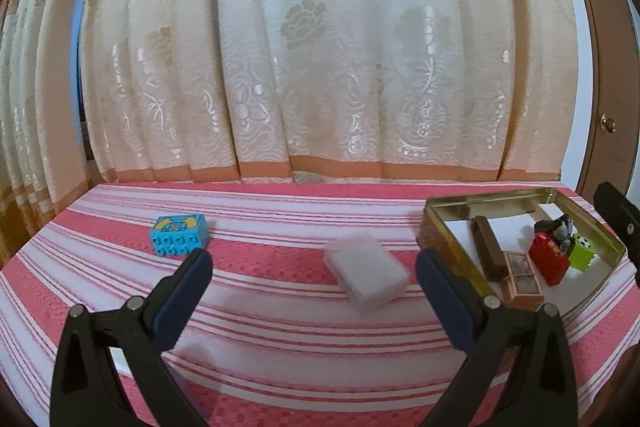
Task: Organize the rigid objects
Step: 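Move both open grippers back toward the white block and purple block, then grasp the purple block with the right gripper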
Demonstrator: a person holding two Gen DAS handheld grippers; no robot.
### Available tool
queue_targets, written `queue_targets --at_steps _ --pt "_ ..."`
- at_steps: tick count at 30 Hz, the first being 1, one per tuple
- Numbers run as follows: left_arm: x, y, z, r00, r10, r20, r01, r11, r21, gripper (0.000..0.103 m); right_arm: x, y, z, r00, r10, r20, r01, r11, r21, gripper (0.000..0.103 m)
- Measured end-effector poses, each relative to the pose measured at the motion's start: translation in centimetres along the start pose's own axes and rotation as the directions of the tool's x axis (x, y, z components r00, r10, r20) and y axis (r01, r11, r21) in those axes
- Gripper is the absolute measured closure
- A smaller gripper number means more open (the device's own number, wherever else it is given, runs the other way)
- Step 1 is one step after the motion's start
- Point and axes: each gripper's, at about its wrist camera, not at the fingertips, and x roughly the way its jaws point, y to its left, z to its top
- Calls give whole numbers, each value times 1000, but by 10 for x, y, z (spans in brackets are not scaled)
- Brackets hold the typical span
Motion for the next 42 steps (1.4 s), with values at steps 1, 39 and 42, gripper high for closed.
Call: queue_targets --at_steps 1,39,42 --pt "0 2 0 1000 2 -2 -2 1000 -1 0 0 3 -1 1000 7 -4 -7 1000 -2 10" --pt "-8 107 -7 994 109 -23 -109 994 18 0 7 121 -24 952 258 -165 -274 958 -81 10" --pt "-6 125 -7 992 120 -43 -120 993 -11 0 7 131 -26 939 292 -184 -312 946 -91 10"
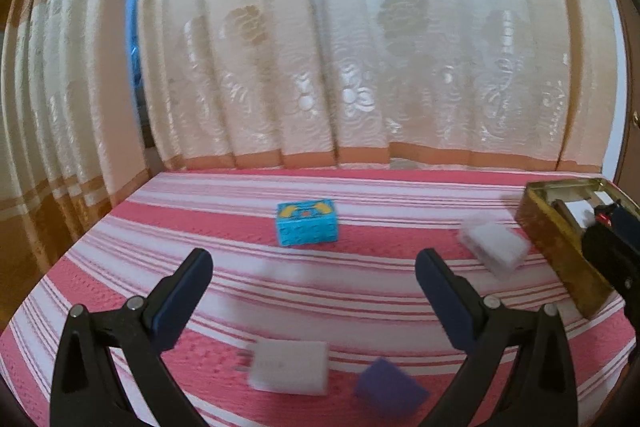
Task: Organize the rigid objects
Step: 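Grasp the purple block with the right gripper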
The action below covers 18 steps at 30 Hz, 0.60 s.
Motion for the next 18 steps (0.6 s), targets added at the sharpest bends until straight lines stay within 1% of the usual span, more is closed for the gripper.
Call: queue_targets --at_steps 4,6,8,9,11,12,13,14,15,18 --pt "6 25 -1 999 20 -28 -22 999 -47 0 6 17 -2 998 52 -39 -53 998 -39 11" --pt "9 37 -1 999 36 -41 -38 997 -64 0 11 25 -4 994 79 -71 -83 995 -55 11" --pt "13 48 -1 997 47 -58 -51 995 -85 0 16 32 -6 986 123 -111 -129 991 -48 12" --pt "15 54 -2 996 52 -69 -59 993 -99 0 19 36 -7 979 151 -136 -158 986 -42 14" --pt "19 66 -3 994 68 -90 -79 989 -128 0 26 45 -10 963 193 -187 -205 978 -44 29" --pt "22 72 -4 992 78 -102 -92 985 -146 0 31 53 -12 950 213 -226 -231 971 -55 33" --pt "23 77 -5 990 84 -112 -102 982 -162 0 34 60 -14 939 227 -257 -251 966 -62 40" --pt "25 82 -6 988 89 -124 -111 977 -182 0 37 64 -16 930 238 -279 -266 962 -66 44" --pt "26 84 -7 987 91 -130 -115 975 -191 0 41 71 -19 914 263 -310 -296 953 -65 45" --pt "30 86 -8 985 91 -147 -119 973 -197 0 46 83 -23 889 302 -344 -344 936 -67 45"
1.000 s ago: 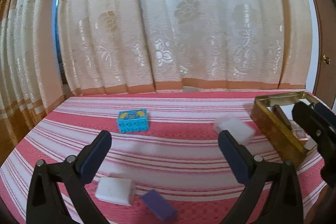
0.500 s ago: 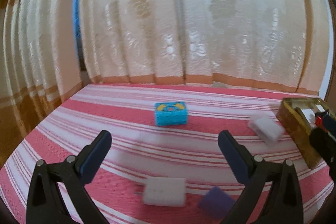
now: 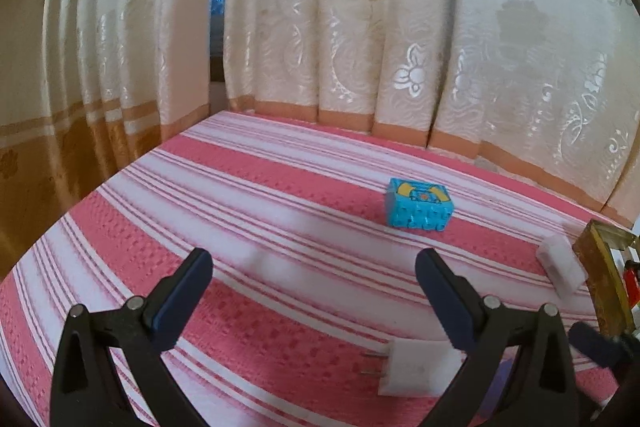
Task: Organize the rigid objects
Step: 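Grasp the purple block with the right gripper, then grasp the white block with the left gripper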
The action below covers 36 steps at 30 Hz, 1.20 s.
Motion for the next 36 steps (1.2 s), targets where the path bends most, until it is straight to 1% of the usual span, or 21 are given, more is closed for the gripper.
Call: queue_targets --at_steps 1,3,4,6,8,9,10,11,13,17,19,21,23,25,27,29,30,32,35,36 --pt "0 -2 0 1000 -1 -3 1 1000 8 0 5 4 0 1000 9 -21 -10 1000 -14 45" --pt "1 -6 -1 1000 -5 -8 6 999 34 0 17 12 0 997 4 -81 -8 999 -49 59" --pt "1 -9 -2 1000 -7 -9 7 999 45 0 23 14 -1 994 6 -111 -12 998 -58 69" --pt "1 -12 -2 1000 -9 -14 10 998 63 0 34 15 -2 986 10 -165 -19 998 -58 69" --pt "2 -13 -3 1000 -10 -23 12 997 70 0 40 13 -3 980 10 -197 -19 999 -47 71" --pt "2 -14 -3 999 -13 -29 15 997 73 0 41 11 -4 979 18 -205 -27 999 -40 74" --pt "2 -14 -3 999 -19 -34 21 997 75 0 43 10 -4 977 27 -211 -35 999 -33 80" --pt "3 -15 -4 999 -27 -38 30 996 78 0 43 8 -4 976 31 -217 -38 999 -26 81" --pt "3 -19 -5 998 -49 -46 53 994 92 0 43 4 -4 975 37 -219 -39 999 -6 81" --pt "2 -32 -9 993 -100 -66 109 982 155 0 46 -5 -4 975 56 -214 -49 998 39 81" --pt "0 -39 -12 990 -118 -72 130 973 189 0 42 -11 -4 979 51 -199 -38 997 73 81" --pt "0 -45 -14 987 -139 -85 155 964 217 0 36 -23 -4 986 42 -164 -22 992 122 81" --pt "1 -49 -16 982 -154 -107 176 956 235 0 31 -33 -1 992 10 -126 9 989 150 81" --pt "4 -51 -17 975 -170 -140 201 949 243 0 24 -41 2 996 -38 -84 51 986 161 81" --pt "6 -53 -19 965 -195 -175 234 942 241 0 18 -46 4 995 -90 -50 97 983 156 81" --pt "7 -55 -22 956 -211 -205 259 934 245 1 15 -48 6 993 -113 -35 117 982 151 81" --pt "8 -56 -24 952 -211 -220 264 932 250 3 15 -49 7 993 -113 -35 117 981 153 81" --pt "7 -59 -28 955 -190 -228 249 931 265 14 15 -51 8 994 -104 -41 110 982 156 81" --pt "2 -61 -33 962 -155 -225 219 931 291 15 15 -52 8 994 -104 -45 110 982 155 81" --pt "2 -62 -35 964 -133 -230 201 932 302 15 14 -53 8 993 -109 -43 114 982 153 81"
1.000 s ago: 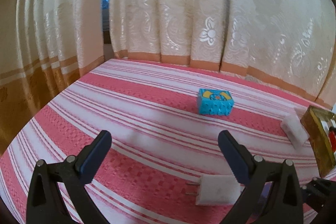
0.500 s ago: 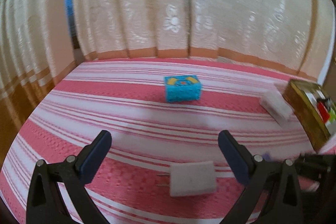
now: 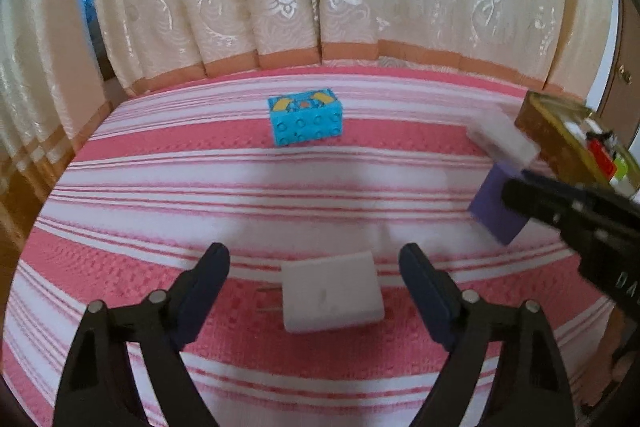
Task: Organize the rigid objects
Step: 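Grasp the white block with the left gripper, then carry the white block with the left gripper while the right carries the purple block to the tin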
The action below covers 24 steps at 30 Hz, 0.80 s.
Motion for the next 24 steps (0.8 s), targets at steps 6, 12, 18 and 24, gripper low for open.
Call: queue_targets --at_steps 6,12,18,24 --pt "16 4 -1 995 34 -91 -37 999 -29 14 2 -3 0 1000 0 -5 0 1000 9 81" --pt "15 10 -4 996 -21 -85 14 996 -84 40 -1 -4 0 1000 0 13 0 1000 8 81" --pt "14 7 -5 996 -16 -83 7 994 -106 40 -7 -9 2 999 9 37 -10 1000 27 81" --pt "5 5 -6 999 -18 -31 12 985 -174 40 -16 -10 5 997 21 76 -24 999 32 81"
